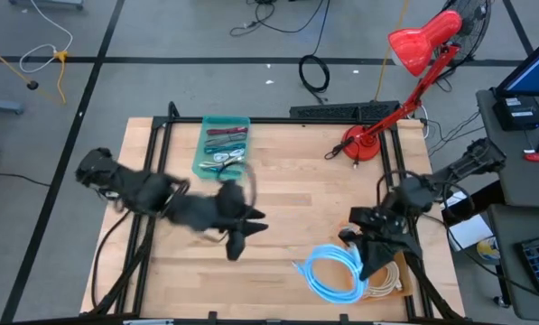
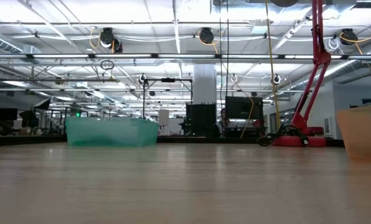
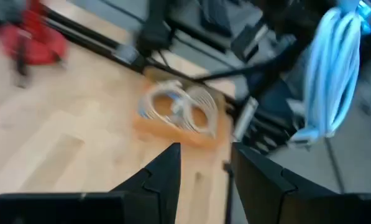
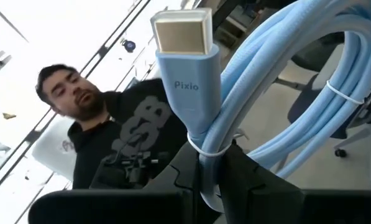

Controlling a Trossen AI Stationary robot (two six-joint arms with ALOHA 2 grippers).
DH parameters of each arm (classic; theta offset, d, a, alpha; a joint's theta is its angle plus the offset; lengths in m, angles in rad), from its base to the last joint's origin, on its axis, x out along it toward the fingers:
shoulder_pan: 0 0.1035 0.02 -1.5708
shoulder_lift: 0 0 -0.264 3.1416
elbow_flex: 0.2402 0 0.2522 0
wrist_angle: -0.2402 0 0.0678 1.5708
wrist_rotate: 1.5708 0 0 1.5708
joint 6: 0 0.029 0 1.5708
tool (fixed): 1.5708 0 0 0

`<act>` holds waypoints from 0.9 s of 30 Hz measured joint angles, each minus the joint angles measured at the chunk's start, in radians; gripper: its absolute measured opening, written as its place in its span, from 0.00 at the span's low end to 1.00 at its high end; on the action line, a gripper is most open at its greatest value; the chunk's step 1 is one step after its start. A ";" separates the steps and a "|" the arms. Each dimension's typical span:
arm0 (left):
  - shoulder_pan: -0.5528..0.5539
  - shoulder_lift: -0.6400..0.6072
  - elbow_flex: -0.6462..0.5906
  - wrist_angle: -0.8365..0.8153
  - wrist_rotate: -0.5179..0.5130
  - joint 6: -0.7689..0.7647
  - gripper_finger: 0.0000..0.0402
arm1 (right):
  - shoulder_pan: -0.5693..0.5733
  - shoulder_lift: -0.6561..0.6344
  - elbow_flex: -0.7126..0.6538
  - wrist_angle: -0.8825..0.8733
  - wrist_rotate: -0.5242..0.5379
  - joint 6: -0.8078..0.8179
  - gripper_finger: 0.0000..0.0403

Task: Pick & Place USB Port
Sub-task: Put the blue HDMI cable into the orange bin

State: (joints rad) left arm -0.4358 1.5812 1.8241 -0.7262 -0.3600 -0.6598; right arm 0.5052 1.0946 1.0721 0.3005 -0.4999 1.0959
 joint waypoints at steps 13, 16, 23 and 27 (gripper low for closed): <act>0.209 0.118 -0.005 0.530 0.595 0.220 0.53 | 0.122 0.007 0.000 -0.073 0.366 -0.037 0.06; 0.153 0.124 -0.008 0.447 0.309 0.364 0.56 | 0.126 0.007 0.000 -0.090 0.503 -0.042 0.06; 0.033 0.119 -0.005 0.425 -0.287 0.665 0.54 | 0.118 0.007 0.000 -0.213 0.680 -0.026 0.06; 0.010 0.118 -0.005 0.409 -0.336 0.736 0.53 | 0.100 0.008 0.000 -0.246 0.734 -0.015 0.06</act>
State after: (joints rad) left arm -0.4257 1.6995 1.8191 -0.3171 -0.6962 0.0759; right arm 0.6053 1.1023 1.0721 0.0543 0.2343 1.0805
